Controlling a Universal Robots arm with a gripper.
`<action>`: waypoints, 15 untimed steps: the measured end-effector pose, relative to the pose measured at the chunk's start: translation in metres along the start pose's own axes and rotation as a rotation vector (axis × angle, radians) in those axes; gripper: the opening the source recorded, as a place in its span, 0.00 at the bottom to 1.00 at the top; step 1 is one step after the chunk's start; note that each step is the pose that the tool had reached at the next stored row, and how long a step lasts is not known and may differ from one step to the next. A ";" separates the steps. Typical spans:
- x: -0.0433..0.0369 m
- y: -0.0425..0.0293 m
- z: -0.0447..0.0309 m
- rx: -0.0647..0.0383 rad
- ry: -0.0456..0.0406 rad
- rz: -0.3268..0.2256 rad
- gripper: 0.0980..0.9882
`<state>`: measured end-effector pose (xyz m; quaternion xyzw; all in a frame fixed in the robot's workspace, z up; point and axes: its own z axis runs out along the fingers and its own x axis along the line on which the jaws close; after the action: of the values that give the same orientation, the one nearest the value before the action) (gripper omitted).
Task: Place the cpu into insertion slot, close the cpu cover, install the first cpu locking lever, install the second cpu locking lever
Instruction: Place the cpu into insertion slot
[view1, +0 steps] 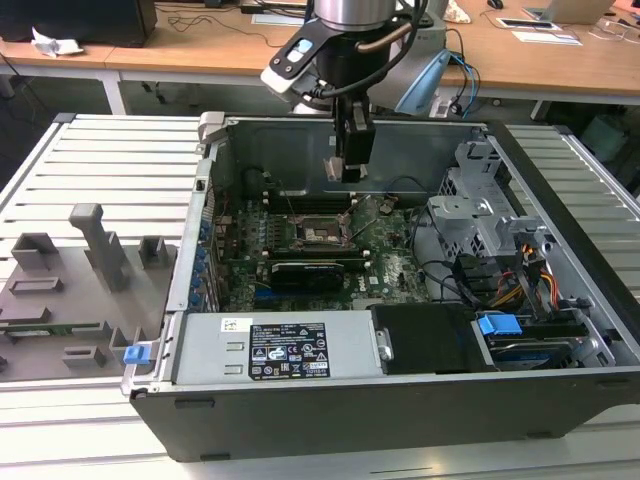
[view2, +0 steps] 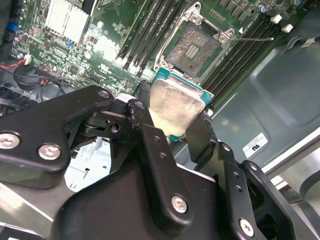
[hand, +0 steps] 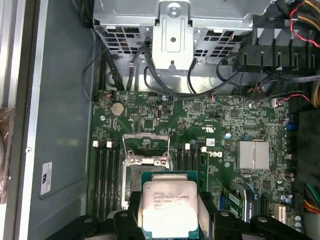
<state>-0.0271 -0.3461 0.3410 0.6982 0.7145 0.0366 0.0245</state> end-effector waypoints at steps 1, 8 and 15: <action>0.0000 0.0000 0.0002 0.000 -0.0004 0.005 0.48; 0.0000 -0.0002 0.0019 -0.001 -0.0045 0.051 0.48; -0.0001 -0.0004 0.0050 -0.001 -0.0093 0.090 0.48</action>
<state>-0.0271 -0.3461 0.3359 0.7299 0.6822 0.0349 0.0265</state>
